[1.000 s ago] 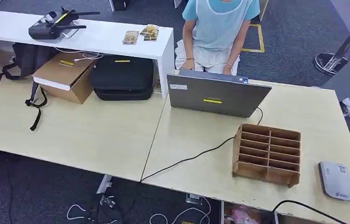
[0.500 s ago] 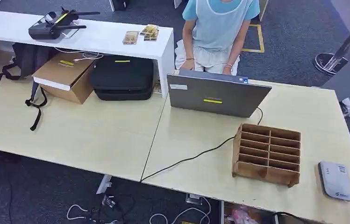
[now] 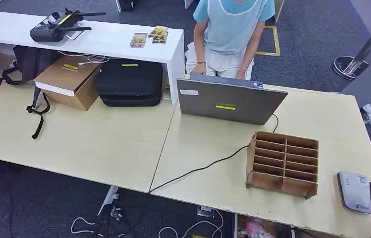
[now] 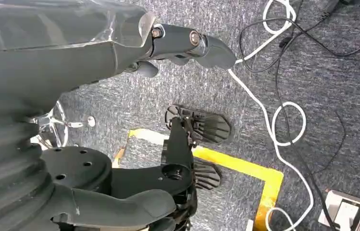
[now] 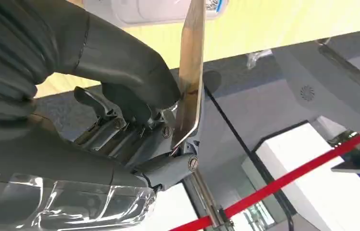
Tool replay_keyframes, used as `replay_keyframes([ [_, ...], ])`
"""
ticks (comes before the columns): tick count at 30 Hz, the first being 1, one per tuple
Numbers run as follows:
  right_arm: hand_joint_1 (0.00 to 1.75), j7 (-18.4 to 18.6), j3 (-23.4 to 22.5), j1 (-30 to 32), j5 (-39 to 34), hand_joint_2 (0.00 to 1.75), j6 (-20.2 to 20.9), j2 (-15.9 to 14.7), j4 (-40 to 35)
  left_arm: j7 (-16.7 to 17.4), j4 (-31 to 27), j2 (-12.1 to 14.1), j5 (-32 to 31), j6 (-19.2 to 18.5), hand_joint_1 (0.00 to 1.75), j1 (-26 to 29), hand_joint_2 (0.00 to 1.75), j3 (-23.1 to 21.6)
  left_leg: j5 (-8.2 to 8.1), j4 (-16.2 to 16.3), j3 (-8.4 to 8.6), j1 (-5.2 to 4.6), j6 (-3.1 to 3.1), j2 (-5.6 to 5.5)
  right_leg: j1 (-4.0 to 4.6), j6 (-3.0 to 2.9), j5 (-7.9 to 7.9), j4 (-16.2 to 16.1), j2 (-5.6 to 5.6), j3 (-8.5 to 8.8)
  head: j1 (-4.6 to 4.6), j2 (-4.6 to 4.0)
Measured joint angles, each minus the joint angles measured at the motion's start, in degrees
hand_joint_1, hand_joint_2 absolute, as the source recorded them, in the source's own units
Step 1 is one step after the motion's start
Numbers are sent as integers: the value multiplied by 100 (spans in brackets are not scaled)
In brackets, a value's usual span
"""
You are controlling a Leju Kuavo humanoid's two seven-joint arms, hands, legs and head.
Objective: Pass the card to the sensor for recognition and then transmit it.
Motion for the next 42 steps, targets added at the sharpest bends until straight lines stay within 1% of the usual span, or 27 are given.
replay_keyframes([
  [7, 175, 72, 35, -169, 41, 175, 7, 0, 417, 0, 0, -2, 15, -4, 0, -3, 175, 0, 0, 0, 0, 0, 0, 0, 0, 0, 0, 0, 0, 0, 0, 0],
  [14, 175, 26, 35, -271, -44, 175, 7, 0, 758, 0, -2, -11, 4, -2, 0, -17, 175, 0, 0, 0, 0, 0, 0, 0, 0, 0, 0, 0, 0, 0, 0, 0],
  [21, 175, -114, 35, -398, -129, 175, 11, -7, 1005, 0, -13, -35, -48, -13, 0, -59, 175, -2, 0, 0, 2, 0, 0, 1, 0, 0, 1, 0, 1, 0, 0, 0],
  [34, 175, -177, 57, -518, -120, 175, 22, -13, 1193, 0, -31, -61, -79, -22, 0, -109, 175, -7, 0, 0, 2, 0, 0, 1, 0, 0, 1, 0, 1, 1, 0, 0],
  [42, 175, -86, 138, -559, -2, 175, 11, -13, 1285, 0, -31, -85, -79, -28, 0, -130, 175, -9, 0, 1, 3, 0, 0, 2, 0, 0, 1, 0, 4, 1, 0, 0],
])
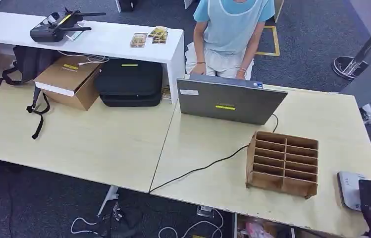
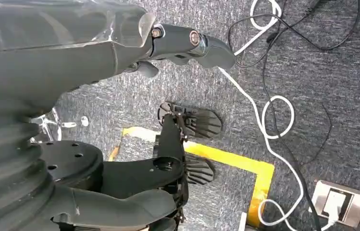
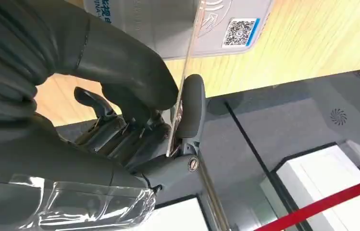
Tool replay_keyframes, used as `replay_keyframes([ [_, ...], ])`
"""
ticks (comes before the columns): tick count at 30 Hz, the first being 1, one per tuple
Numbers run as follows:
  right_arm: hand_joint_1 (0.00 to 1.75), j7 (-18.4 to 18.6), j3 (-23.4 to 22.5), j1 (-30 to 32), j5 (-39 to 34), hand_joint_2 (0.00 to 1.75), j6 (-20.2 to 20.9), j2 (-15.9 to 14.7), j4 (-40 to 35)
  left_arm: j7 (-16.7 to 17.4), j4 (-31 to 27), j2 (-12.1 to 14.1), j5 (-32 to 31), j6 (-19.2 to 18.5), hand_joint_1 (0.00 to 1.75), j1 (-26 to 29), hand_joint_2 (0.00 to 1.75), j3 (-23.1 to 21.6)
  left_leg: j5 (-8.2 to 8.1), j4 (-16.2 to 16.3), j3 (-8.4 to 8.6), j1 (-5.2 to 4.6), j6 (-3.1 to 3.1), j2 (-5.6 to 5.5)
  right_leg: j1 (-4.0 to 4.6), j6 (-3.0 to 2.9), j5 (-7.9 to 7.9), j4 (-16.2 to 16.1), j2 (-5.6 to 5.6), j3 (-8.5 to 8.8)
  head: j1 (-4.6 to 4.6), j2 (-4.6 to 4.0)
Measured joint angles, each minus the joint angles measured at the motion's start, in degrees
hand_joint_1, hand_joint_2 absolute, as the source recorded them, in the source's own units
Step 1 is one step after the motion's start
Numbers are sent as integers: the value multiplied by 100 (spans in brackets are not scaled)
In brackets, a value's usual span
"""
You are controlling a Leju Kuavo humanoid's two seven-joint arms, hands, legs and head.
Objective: Pass the card to the sensor for recognition and then transmit it.
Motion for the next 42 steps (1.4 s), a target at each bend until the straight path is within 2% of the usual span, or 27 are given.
replay_keyframes([
  [23, 175, 142, 131, 89, 42, 175, -48, -2, 190, 0, 0, -44, -35, -20, 0, -57, 175, -59, 0, 1, 5, 0, 0, 2, 0, 0, 0, -1, 3, 3, 0, 0],
  [34, 175, 72, 133, 100, -100, 175, -31, -2, 175, 0, 0, -46, -26, -17, 0, -89, 175, -63, 0, 1, 5, 0, 0, 2, 0, 0, 0, -1, 2, 3, 0, 0],
  [42, 175, -214, 133, 88, -549, 175, 90, -2, 166, 0, 0, -50, 33, -24, 0, -95, 175, -94, 0, 1, 4, 0, 0, 1, 0, 0, 0, 0, 1, 5, 0, 0],
])
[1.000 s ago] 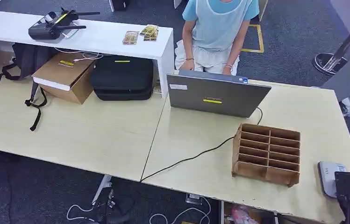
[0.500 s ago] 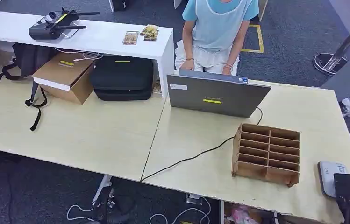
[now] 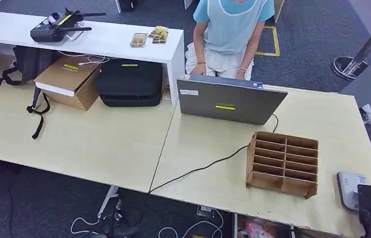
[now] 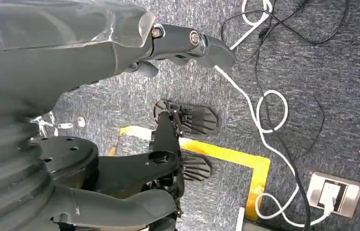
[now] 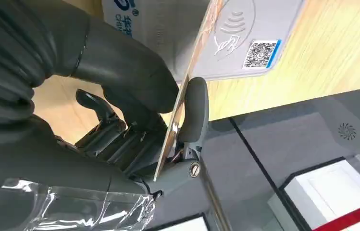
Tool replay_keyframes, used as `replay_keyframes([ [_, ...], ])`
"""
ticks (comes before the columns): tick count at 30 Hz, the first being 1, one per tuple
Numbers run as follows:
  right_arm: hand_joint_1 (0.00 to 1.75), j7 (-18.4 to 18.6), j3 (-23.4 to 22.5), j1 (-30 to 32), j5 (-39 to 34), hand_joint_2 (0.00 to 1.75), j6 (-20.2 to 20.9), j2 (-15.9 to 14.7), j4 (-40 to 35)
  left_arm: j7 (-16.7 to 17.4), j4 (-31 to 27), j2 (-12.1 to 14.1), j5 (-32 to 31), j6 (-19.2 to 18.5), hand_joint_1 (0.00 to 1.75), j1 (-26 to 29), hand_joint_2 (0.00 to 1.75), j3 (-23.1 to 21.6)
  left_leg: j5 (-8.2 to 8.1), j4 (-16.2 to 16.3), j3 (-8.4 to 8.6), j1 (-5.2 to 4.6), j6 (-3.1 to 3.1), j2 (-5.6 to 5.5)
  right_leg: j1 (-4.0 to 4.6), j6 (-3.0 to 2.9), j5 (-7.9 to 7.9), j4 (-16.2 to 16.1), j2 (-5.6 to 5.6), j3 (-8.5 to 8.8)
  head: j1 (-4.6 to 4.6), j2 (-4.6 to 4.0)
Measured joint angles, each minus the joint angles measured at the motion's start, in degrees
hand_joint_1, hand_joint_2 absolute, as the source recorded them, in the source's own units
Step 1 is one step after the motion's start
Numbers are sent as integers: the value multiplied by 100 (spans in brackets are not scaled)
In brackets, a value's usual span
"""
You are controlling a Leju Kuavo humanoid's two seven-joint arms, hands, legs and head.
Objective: Pass the card to the sensor for recognition and then transmit it.
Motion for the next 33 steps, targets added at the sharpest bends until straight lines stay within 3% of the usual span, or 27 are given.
replay_keyframes([
  [11, 175, -142, 0, 9, -690, 175, 269, -33, -593, 0, 0, 0, 166, 13, 0, -3, 175, -13, 0, 0, -1, 0, 0, 0, 0, 0, 0, 1, 0, -2, 0, 0],
  [28, 175, 48, 166, -253, -513, 175, 728, -83, -885, 0, 0, 24, 441, 15, 0, 104, 175, -11, 0, 0, -4, 0, 0, -5, 0, 0, 0, 2, -7, -2, 0, 0],
  [33, 175, -61, 199, -364, -470, 175, 737, -136, -1078, 0, 0, 42, 461, 18, 0, 120, 175, -11, 0, 0, -5, -1, 0, -2, -1, 0, 0, 2, -3, -2, 0, 0],
])
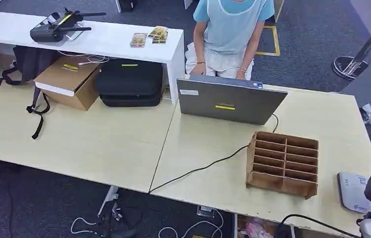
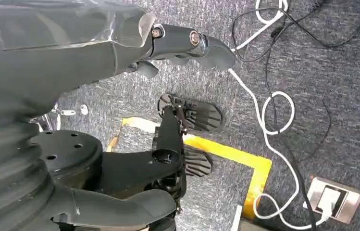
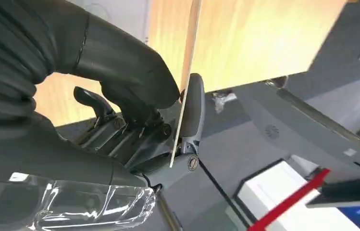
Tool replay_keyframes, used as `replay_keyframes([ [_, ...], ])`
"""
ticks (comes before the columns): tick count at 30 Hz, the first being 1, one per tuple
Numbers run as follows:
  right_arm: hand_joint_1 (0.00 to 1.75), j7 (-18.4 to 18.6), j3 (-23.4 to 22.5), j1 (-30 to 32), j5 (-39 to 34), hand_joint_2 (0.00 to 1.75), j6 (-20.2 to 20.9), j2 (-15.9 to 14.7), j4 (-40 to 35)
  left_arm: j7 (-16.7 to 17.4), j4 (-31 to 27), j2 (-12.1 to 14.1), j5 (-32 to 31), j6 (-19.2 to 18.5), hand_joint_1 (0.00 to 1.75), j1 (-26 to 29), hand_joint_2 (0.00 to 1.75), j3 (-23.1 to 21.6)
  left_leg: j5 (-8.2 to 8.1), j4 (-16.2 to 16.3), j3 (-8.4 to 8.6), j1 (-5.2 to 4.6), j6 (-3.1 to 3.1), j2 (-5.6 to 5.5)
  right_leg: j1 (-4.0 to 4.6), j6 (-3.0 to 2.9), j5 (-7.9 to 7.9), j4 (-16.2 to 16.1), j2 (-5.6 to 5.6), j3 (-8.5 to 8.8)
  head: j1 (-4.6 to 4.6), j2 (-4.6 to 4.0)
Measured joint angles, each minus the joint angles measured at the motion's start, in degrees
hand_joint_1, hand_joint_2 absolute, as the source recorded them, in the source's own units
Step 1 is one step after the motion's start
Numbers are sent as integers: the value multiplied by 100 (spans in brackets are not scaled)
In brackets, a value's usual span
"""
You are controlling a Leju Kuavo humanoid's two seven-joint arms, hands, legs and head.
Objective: Pass the card to the sensor for recognition and then transmit it.
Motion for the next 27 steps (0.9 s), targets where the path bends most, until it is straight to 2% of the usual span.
replay_keyframes([
  [7, 175, -92, 254, -434, 83, 175, 221, -33, -452, 0, 0, 15, 37, 0, 0, -4, 175, 0, 2, 0, 2, 0, -2, 4, 0, -2, 3, 3, 8, -1, 0, 0],
  [15, 175, 46, 1074, -1520, 420, 175, 376, -28, -603, 0, 0, 35, 122, -103, 0, -20, 175, 0, 8, 0, 2, 1, -9, 4, 0, -6, 8, 7, 6, -1, -4, 0],
  [20, 175, 179, 1740, -2292, 750, 175, 337, -4, -380, 0, 0, 35, 125, -173, 0, -70, 175, 0, 10, 0, 2, 3, -12, 2, 3, -6, 8, 8, 5, -1, 2, 0],
  [27, 175, 278, 2569, -3313, 1091, 175, 350, 129, 313, 0, 0, 44, 118, -293, 0, -164, 175, -42, 11, 0, 2, 2, -12, 1, 2, -6, 9, 9, 4, -2, 0, 0],
])
